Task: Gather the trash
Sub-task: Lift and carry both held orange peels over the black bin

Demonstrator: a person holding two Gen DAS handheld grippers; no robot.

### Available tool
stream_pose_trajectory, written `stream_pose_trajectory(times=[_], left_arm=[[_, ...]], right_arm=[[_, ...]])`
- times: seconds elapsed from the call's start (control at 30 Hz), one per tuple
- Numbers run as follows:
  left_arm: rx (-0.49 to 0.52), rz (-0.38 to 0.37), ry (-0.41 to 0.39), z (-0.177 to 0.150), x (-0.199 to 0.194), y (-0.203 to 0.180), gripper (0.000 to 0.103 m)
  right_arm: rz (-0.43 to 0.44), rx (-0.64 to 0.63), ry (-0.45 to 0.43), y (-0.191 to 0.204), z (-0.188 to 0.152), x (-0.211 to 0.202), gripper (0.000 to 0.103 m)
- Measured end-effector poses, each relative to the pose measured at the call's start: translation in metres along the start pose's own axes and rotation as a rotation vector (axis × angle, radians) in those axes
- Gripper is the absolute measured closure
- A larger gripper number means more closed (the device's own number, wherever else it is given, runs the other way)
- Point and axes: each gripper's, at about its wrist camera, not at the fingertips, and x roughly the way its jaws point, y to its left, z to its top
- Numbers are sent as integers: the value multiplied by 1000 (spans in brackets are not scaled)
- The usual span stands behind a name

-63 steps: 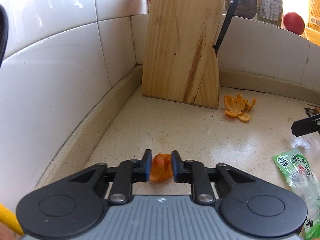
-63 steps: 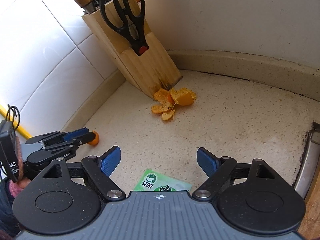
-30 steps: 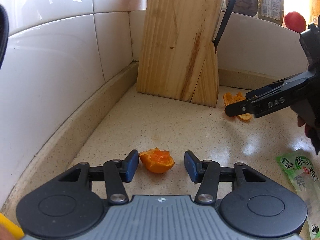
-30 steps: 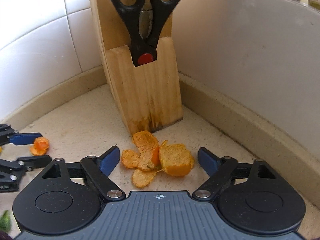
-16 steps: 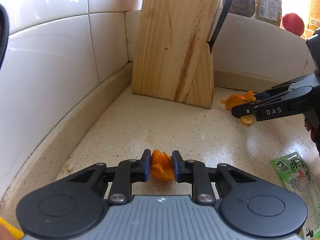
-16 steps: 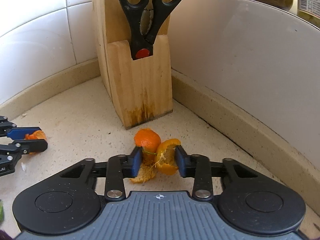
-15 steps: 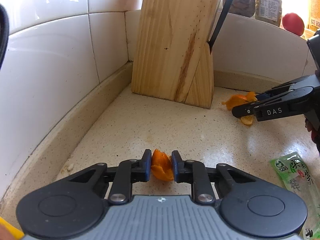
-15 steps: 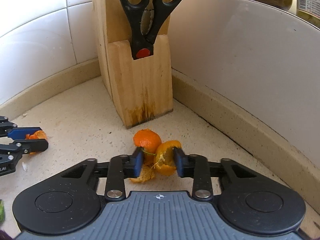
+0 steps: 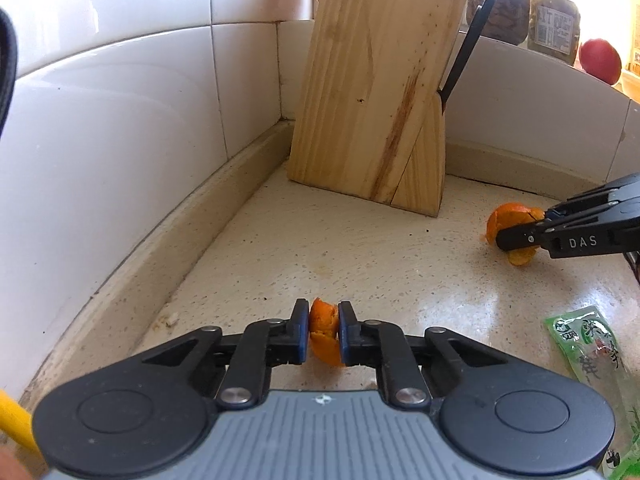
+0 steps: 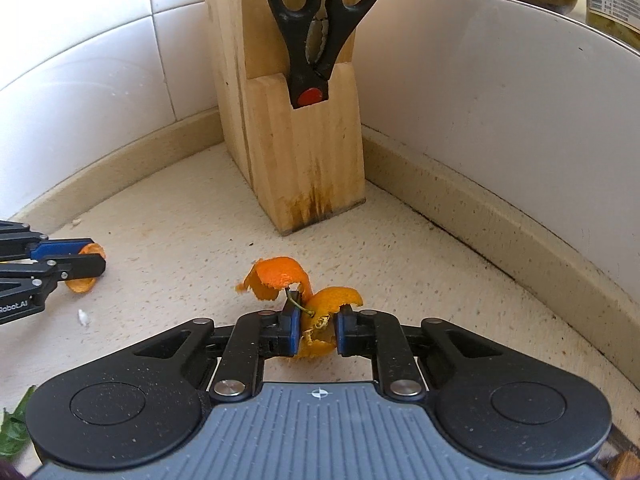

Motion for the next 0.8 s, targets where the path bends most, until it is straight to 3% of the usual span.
stream_pose_trajectory(times=[0.47,0.8], left_arm=[[-15,-26,-25,8,-20,-4,90],[-33,-53,-72,19,-55,-6,90]], right_arm=[[44,51,-9,-1,-3,-23,81],[81,50,-61,9,1,-67,81]])
